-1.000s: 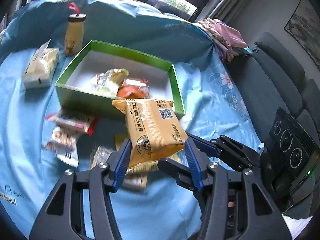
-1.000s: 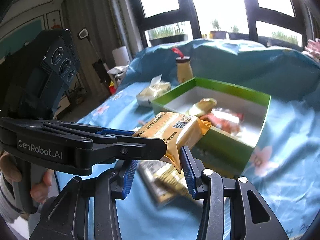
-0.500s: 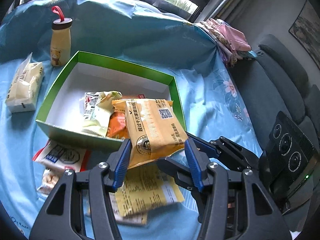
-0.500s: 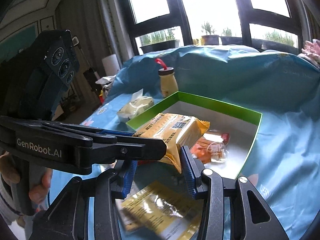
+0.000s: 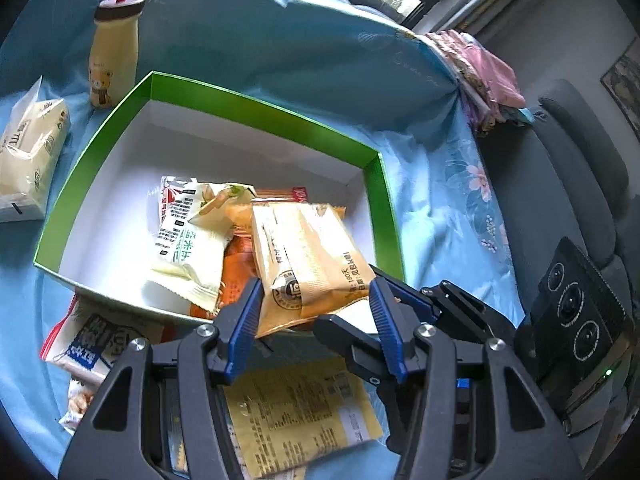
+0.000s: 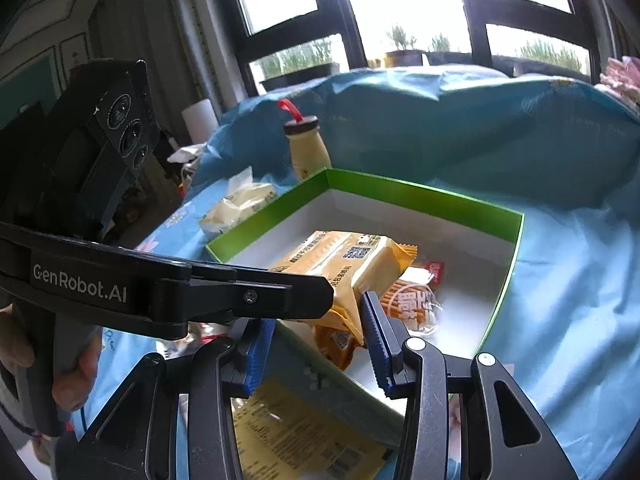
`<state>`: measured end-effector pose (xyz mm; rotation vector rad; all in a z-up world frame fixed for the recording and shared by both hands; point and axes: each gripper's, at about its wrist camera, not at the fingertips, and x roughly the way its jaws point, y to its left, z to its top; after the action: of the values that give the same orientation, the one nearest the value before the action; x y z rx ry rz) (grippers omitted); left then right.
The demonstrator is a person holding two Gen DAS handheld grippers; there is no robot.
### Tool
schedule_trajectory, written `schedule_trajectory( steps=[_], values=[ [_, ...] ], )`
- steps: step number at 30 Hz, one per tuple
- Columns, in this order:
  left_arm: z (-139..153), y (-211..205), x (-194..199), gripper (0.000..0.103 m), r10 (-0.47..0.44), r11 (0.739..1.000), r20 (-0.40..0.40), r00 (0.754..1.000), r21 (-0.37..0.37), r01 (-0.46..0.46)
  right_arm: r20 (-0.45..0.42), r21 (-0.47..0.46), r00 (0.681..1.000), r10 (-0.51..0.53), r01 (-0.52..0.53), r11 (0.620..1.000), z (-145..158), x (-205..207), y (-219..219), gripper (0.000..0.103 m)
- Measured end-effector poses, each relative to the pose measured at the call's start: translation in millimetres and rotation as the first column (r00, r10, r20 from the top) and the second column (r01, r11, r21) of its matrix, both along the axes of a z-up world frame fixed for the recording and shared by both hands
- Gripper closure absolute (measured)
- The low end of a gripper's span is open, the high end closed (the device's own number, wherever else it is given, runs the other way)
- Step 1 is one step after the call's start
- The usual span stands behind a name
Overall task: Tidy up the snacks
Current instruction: 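Carry the tan packet into the green box and open the left gripper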
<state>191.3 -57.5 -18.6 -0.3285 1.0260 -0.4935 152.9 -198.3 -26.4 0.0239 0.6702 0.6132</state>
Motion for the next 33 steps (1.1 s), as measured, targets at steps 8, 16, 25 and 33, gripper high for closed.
schedule_trajectory(
  steps=[8,16,25,33],
  values=[
    [-3,-1,6,0.05,0.009,1.0,-0.006,1.0,0.015,-0.009,-0.036,-0.017,0.999,-0.005,0.005,1.0,-10,9,1,0.058],
    [-3,-6,9,0.05,0.015,0.999,0.001,1.0,0.038,-0.015,-0.042,-0.027,0.999,-0.009,0.008,1.0,-12,11,3,0.058],
    [-9,-12,17,0.049,0.016,0.998,-0.008,1.0,0.063,-0.016,-0.067,-0.04,0.997,-0.04,0.037,0.998,-17,24,2,0.058],
    [-14,-21,27,0.048,0.02,0.993,-0.003,1.0,0.117,-0.019,-0.074,-0.075,0.994,-0.076,0.07,0.995,-18,37,3,0.058]
  ],
)
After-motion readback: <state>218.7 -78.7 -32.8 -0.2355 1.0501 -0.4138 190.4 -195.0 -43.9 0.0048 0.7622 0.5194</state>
